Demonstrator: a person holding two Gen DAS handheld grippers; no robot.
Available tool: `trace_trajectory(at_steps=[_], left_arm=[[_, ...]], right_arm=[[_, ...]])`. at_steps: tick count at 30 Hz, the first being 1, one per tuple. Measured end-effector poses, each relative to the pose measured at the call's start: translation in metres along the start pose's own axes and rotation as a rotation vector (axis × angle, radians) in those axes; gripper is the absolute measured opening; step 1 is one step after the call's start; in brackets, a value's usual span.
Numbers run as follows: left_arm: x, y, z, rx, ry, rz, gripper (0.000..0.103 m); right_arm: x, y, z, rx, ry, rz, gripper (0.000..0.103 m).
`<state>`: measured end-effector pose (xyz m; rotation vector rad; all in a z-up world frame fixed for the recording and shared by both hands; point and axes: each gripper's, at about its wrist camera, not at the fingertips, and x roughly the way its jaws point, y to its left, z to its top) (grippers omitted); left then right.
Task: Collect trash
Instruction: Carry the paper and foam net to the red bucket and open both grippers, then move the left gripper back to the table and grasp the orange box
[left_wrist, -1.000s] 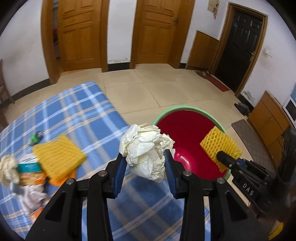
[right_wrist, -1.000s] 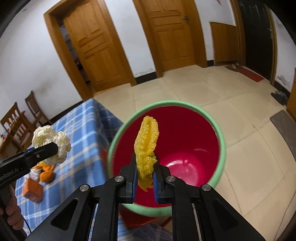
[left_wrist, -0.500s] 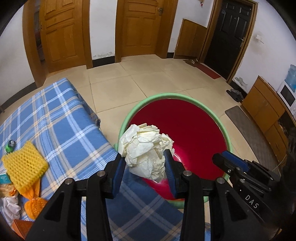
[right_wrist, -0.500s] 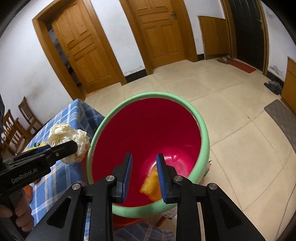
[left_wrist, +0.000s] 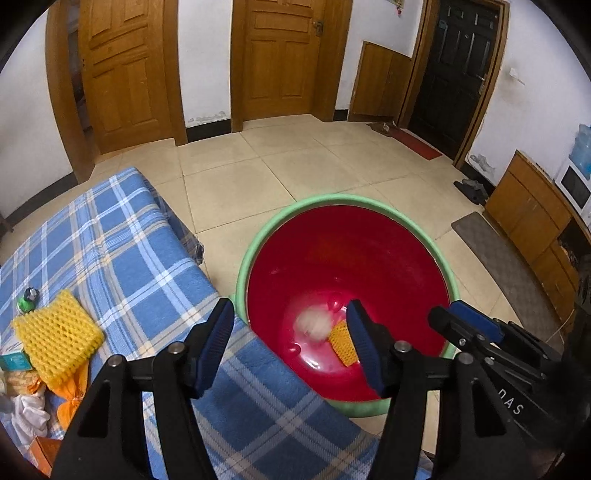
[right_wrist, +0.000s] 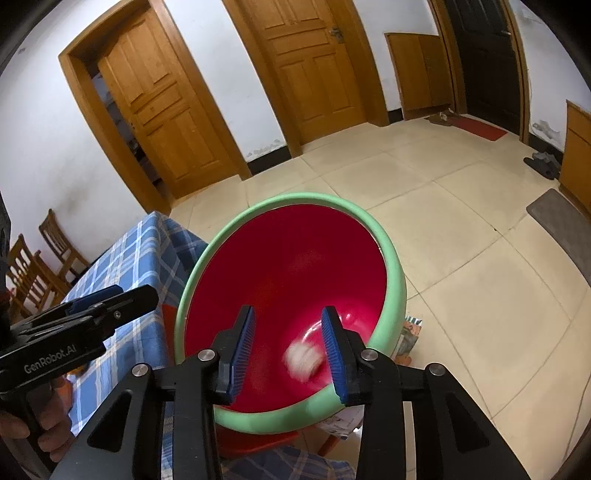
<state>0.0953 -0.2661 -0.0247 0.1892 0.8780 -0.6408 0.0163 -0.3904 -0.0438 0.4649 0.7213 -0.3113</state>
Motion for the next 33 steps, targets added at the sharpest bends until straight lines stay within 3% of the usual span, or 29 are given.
trace_trajectory(at_steps=[8, 12, 33], left_arm=[[-0.020, 0.015, -0.006, -0.052, -0.018, 0.020, 0.063], [-0.034, 0.027, -0.013, -0.091, -0.032, 0.035, 0.063], [-0.102, 0.102, -0.064, -0.296, -0.080, 0.189, 0.063]], right_arm=[[-0.007, 0.013, 0.002, -0.025, -0.003, 0.019, 0.039], [-0.010, 0.022, 0.000, -0.028, 0.003, 0.037, 0.048], [-0.030, 0.076, -0.013, -0.106, -0.001, 0.111, 0.048]])
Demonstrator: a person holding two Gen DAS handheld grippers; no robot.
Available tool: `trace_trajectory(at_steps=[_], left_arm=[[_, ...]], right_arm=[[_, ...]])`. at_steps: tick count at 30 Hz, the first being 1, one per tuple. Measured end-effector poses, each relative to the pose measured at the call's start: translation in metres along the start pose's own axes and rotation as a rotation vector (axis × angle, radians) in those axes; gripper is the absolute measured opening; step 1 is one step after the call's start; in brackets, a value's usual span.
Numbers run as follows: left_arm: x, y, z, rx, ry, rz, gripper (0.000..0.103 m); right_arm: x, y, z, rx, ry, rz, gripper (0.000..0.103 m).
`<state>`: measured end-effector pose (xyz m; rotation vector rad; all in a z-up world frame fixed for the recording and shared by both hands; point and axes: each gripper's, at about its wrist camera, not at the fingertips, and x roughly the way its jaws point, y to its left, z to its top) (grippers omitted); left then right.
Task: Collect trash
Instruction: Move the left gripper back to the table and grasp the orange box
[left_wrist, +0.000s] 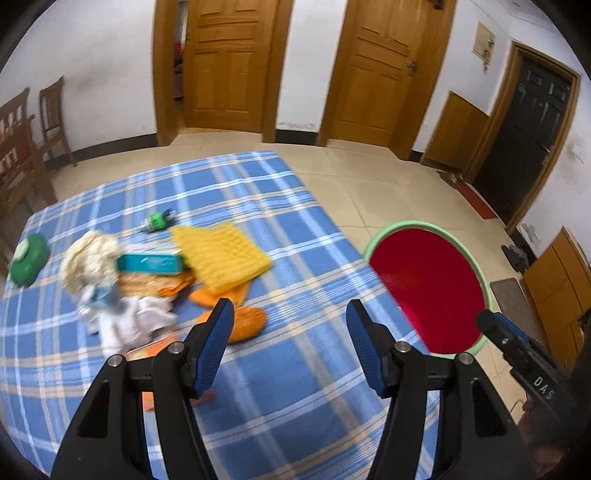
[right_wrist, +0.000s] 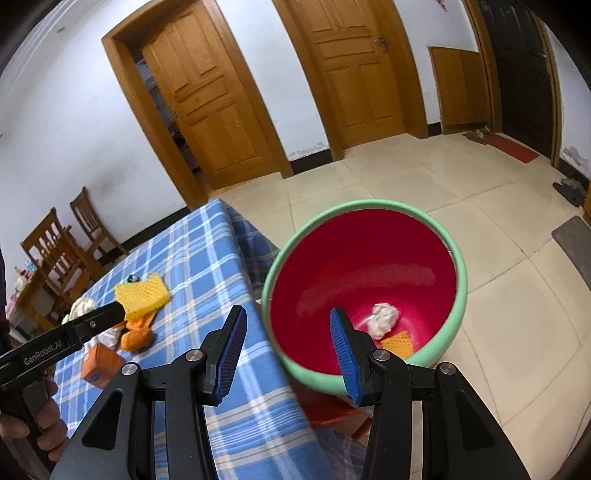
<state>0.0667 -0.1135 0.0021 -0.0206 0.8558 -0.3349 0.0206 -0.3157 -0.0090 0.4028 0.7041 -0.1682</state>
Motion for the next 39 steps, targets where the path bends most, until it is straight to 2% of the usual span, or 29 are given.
trace_trajectory(at_steps=[12, 22, 33, 35, 39], left_arm=[[-0.021, 0.049, -0.024, -0.095, -0.015, 0.109, 0.066], [-0.010, 0.073, -0.039, -0.151, 0.011, 0.166, 0.066], [0.007, 0.074, -0.046, -0.167, 0.049, 0.103, 0.066], [0.008, 0.074, -0.047, -0.160, 0.047, 0.099, 0.055], [0.005, 0.076, -0.047, -0.160, 0.039, 0.088, 0.055]], right_arm=[[-0.004, 0.021, -0.009, -0.036, 0.013, 0.033, 0.052], [-0.002, 0.031, -0.014, -0.056, 0.033, 0.048, 0.053], [0.005, 0.035, -0.016, -0.057, 0.059, 0.050, 0.053], [0.006, 0.036, -0.016, -0.060, 0.065, 0.051, 0.053], [0.010, 0.042, -0.016, -0.071, 0.075, 0.057, 0.053]])
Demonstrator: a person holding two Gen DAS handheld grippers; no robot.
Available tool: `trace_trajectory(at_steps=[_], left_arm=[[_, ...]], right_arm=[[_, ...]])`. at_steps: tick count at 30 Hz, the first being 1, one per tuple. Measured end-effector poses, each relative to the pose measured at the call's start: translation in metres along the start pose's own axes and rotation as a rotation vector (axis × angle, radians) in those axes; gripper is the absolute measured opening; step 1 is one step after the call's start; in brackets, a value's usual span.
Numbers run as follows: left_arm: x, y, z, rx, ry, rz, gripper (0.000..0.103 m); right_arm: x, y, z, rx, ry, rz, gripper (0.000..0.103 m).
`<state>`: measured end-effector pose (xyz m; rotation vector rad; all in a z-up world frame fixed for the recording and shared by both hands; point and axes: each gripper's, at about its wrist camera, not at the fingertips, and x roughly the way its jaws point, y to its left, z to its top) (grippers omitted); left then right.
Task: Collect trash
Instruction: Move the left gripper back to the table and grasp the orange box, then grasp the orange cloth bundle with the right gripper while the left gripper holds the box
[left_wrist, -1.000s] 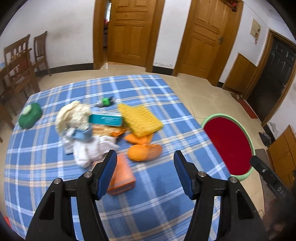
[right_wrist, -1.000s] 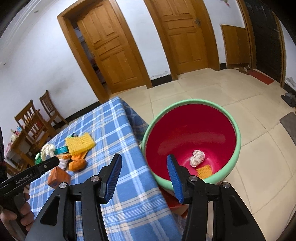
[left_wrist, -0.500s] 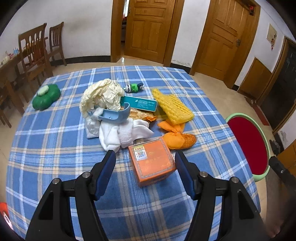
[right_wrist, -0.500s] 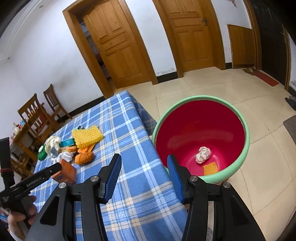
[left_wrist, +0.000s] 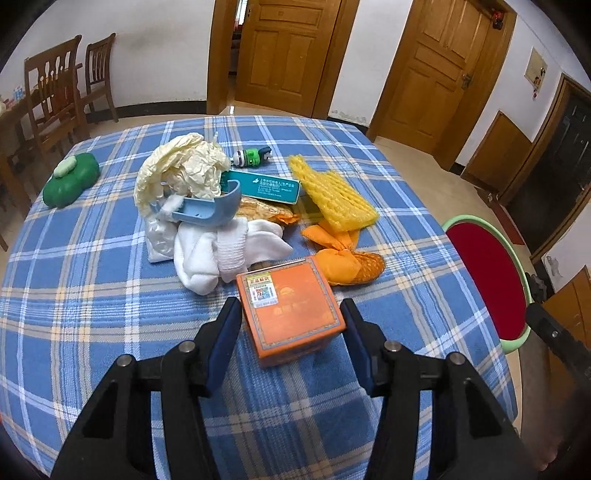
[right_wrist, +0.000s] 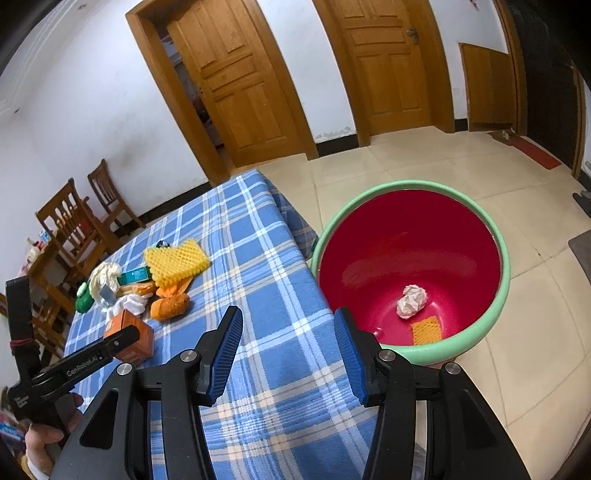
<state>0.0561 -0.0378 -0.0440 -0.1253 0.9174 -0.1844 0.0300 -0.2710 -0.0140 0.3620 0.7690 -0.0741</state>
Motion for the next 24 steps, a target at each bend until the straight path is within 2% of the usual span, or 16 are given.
trace_trajectory(at_steps=[6, 17, 24], left_arm=[[-0.017, 0.006, 0.003, 0.008, -0.047, 0.006, 0.055], [-0.046, 0.043, 0.012, -0.053, -0.147, 0.079, 0.054], [-0.047, 0.073, 0.011, -0.122, -0.157, 0.123, 0.054]], right_arm=[[0.006, 0.013, 0.002, -0.030, 0.015, 0.012, 0.053], [0.035, 0.061, 0.004, -0.133, 0.070, 0.072, 0.053], [0.058, 0.094, -0.001, -0.193, 0.123, 0.115, 0.053]])
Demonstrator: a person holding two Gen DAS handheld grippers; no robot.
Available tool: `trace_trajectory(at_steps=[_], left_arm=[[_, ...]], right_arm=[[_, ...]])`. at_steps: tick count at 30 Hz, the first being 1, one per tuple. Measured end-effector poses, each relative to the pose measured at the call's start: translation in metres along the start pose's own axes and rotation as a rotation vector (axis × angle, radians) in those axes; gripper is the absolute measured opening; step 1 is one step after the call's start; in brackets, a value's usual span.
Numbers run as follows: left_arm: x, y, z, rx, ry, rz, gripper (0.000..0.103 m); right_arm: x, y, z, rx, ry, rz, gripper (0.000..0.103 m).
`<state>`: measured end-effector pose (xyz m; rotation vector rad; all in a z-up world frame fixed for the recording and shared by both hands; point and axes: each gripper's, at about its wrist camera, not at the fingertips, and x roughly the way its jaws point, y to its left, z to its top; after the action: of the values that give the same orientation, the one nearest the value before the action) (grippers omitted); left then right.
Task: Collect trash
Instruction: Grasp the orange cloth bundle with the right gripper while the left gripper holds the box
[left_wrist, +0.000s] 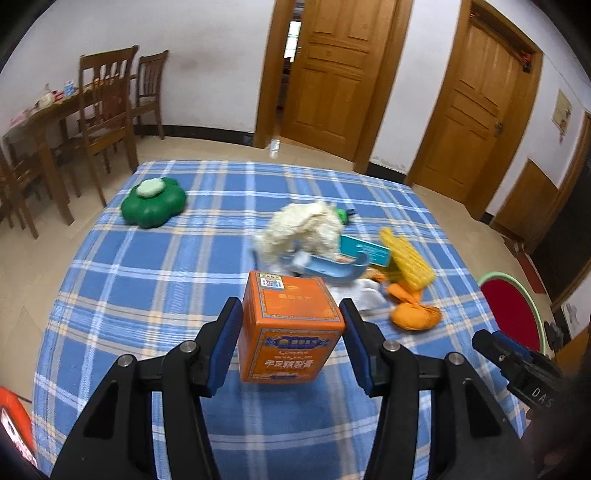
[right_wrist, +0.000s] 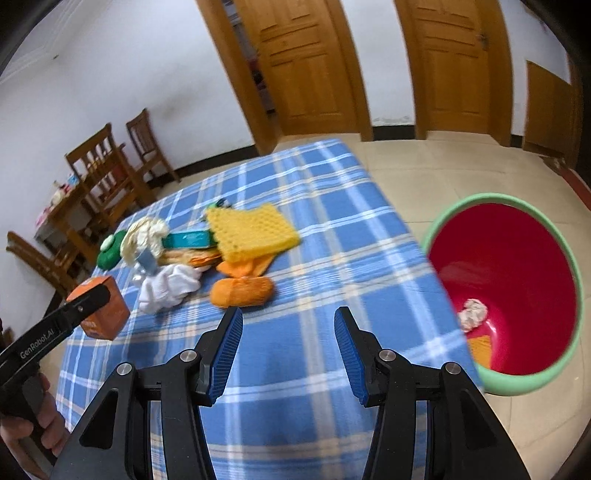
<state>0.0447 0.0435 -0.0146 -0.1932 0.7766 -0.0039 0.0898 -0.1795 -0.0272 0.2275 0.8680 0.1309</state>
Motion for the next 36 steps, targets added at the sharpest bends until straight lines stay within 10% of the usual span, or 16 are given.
trace_trajectory(at_steps=[23, 36], left_arm=[[0.021, 0.039, -0.008, -0.106, 0.030, 0.016, 0.054], [0.012, 0.036, -0.004, -0.101, 0.004, 0.012, 0.054]], right_arm=[[0.066, 0.040, 0.011, -0.101, 0.081, -0.034, 0.060], [0.052, 0.035, 0.004, -0.101, 0.063, -0.025, 0.039]])
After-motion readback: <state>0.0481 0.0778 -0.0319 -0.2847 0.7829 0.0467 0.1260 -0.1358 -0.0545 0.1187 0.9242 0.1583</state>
